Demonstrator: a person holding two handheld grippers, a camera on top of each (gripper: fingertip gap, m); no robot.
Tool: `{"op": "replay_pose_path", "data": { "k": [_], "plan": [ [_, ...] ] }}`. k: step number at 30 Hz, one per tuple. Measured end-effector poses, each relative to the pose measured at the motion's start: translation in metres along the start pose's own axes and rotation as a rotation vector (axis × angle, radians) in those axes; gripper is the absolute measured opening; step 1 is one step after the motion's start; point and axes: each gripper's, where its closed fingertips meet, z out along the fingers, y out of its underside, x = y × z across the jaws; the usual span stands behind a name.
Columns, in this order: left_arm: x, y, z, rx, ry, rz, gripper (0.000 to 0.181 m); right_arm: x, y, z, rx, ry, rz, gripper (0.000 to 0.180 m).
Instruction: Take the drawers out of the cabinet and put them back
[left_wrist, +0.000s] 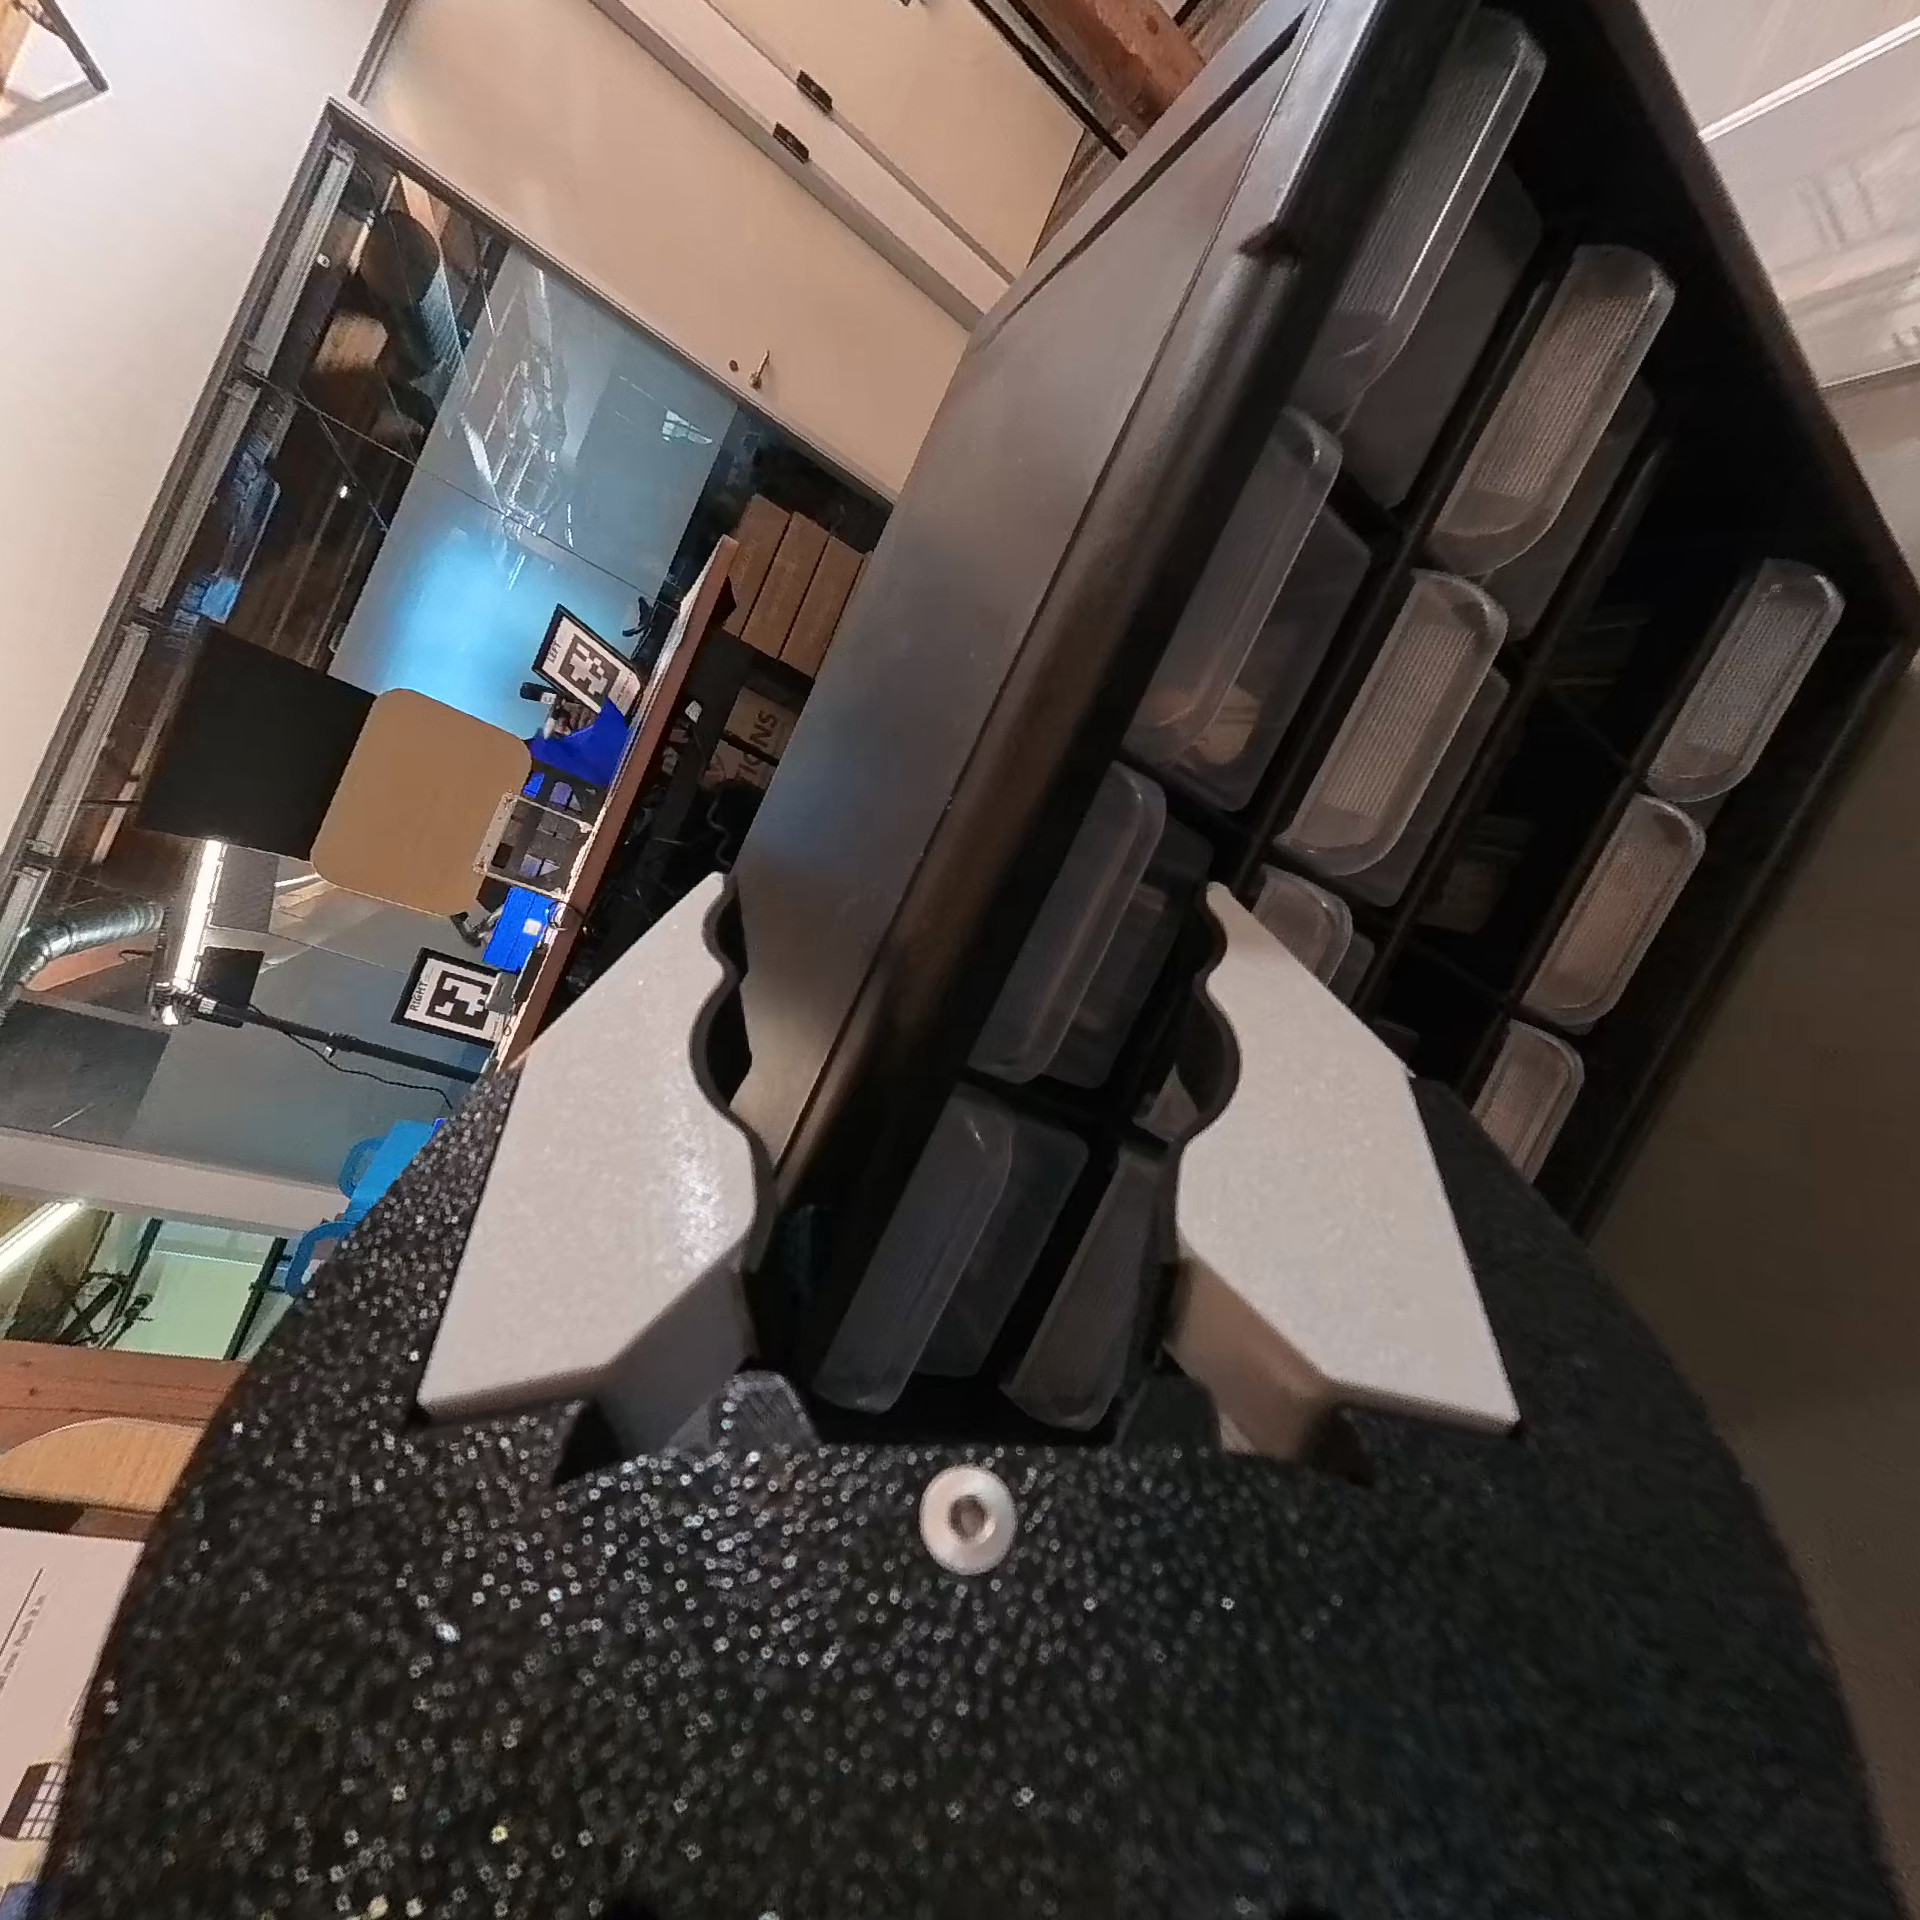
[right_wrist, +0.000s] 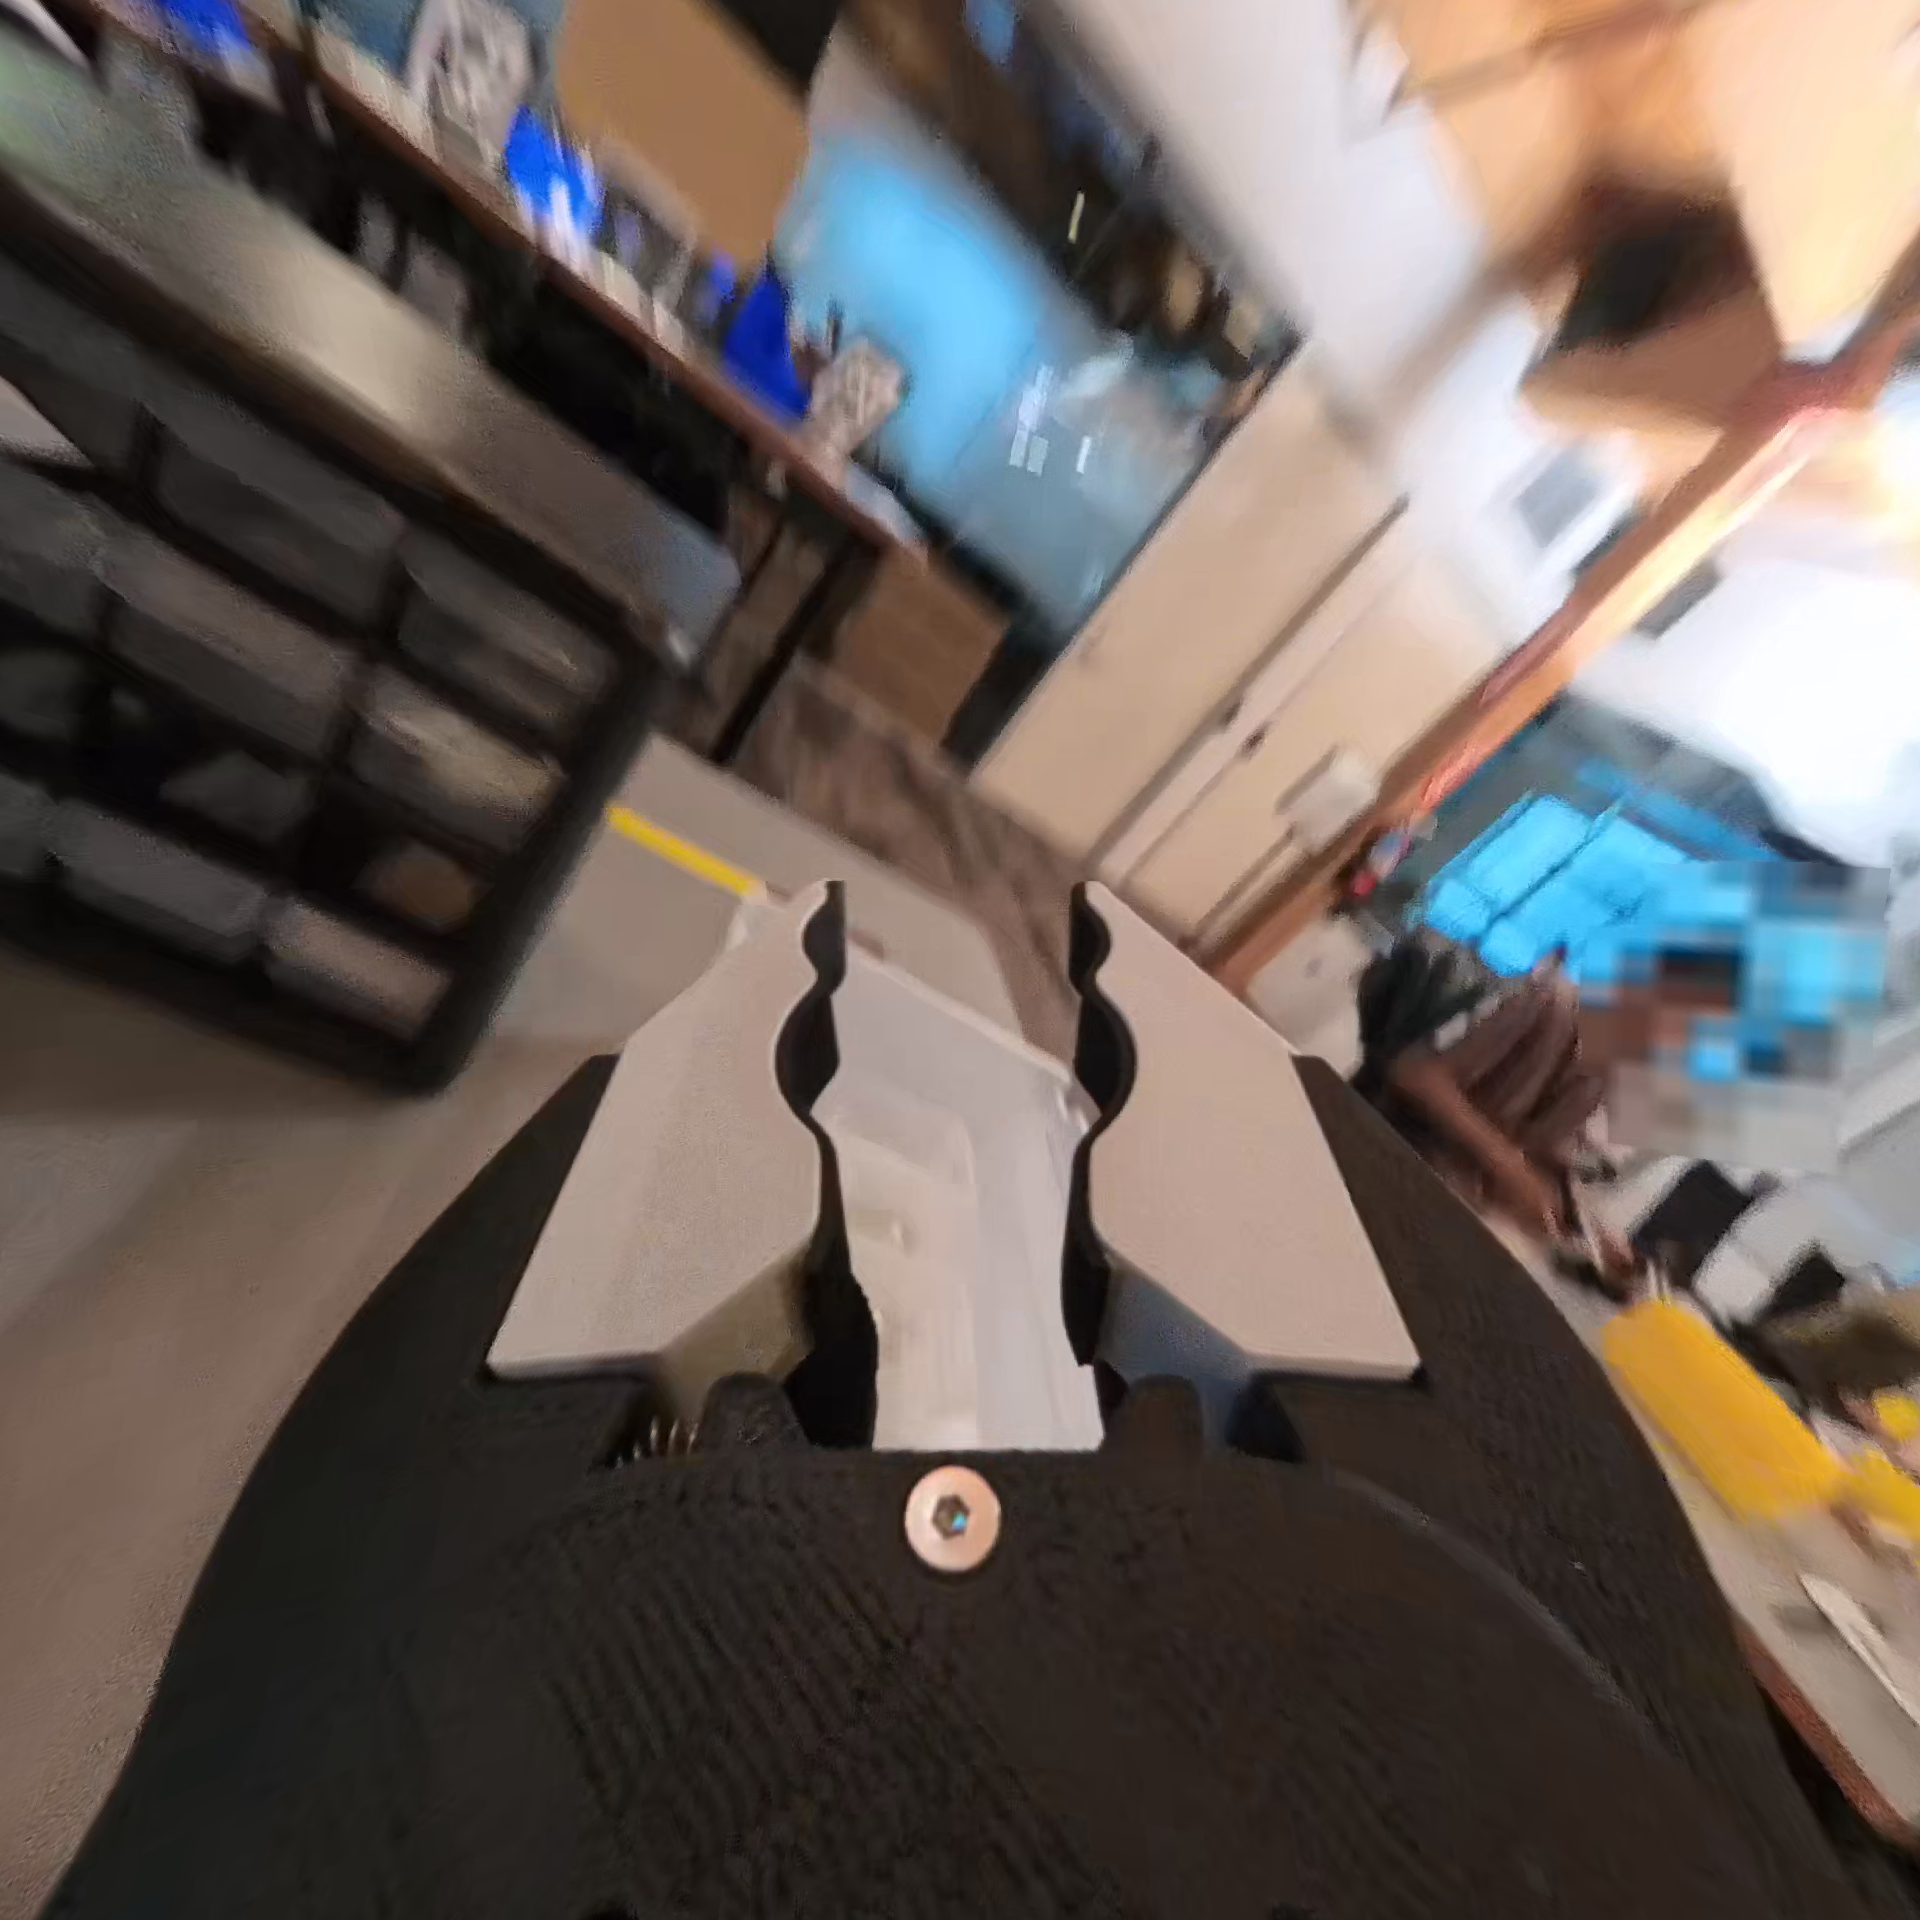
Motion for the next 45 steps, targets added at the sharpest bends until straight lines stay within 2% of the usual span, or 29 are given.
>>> {"op": "replay_pose_path", "data": {
  "k": [3, 6, 8, 12, 14, 16, 23, 27, 32, 34, 36, 39, 41, 43, 45],
  "plan": [
    [-0.002, -0.003, -0.001, 0.021, 0.002, -0.034, 0.085, -0.045, -0.032, -0.019, 0.234, -0.023, 0.073, 0.041],
    [-0.008, -0.01, -0.006, 0.091, 0.011, -0.128, 0.08, -0.099, -0.039, -0.015, 0.35, -0.128, 0.128, 0.044],
    [-0.016, -0.018, -0.016, 0.147, 0.015, -0.183, 0.09, -0.125, -0.039, -0.01, 0.416, -0.149, 0.082, 0.035],
    [-0.067, -0.056, -0.075, 0.428, -0.109, -0.357, 0.088, -0.169, -0.028, -0.003, 0.477, -0.227, 0.101, 0.037],
    [-0.09, -0.062, -0.102, 0.536, -0.177, -0.432, 0.084, -0.188, -0.028, -0.003, 0.479, -0.29, 0.03, 0.043],
    [-0.108, -0.056, -0.117, 0.583, -0.237, -0.501, 0.083, -0.204, -0.033, -0.011, 0.557, -0.355, -0.009, 0.043],
    [-0.15, -0.021, -0.155, 0.652, -0.368, -0.809, 0.086, -0.23, -0.034, -0.018, 0.595, -0.54, 0.046, 0.038],
    [-0.144, 0.002, -0.166, 0.491, -0.451, -0.796, 0.081, -0.217, -0.039, -0.016, 0.626, -0.524, 0.148, 0.048],
    [-0.065, 0.01, -0.15, 0.276, -0.294, -0.634, 0.085, -0.209, -0.038, -0.012, 0.619, -0.531, 0.24, 0.05],
    [-0.052, 0.034, -0.156, 0.147, -0.349, -0.489, 0.082, -0.206, -0.038, -0.011, 0.599, -0.574, 0.323, 0.049],
    [-0.045, 0.066, -0.168, 0.038, -0.372, -0.459, 0.08, -0.203, -0.041, -0.014, 0.586, -0.644, 0.424, 0.05],
    [-0.024, 0.095, -0.19, -0.004, -0.234, -0.645, 0.076, -0.173, -0.054, -0.016, 0.603, -0.616, 0.482, 0.055],
    [-0.018, 0.106, -0.205, -0.001, -0.157, -0.743, 0.069, -0.139, -0.065, -0.021, 0.622, -0.548, 0.432, 0.054],
    [-0.013, 0.102, -0.215, 0.057, -0.036, -0.91, 0.065, -0.095, -0.065, -0.026, 0.627, -0.433, 0.342, 0.048],
    [-0.009, 0.095, -0.227, 0.115, 0.073, -1.033, 0.072, -0.043, -0.048, -0.029, 0.588, -0.263, 0.257, 0.043]
  ]
}}
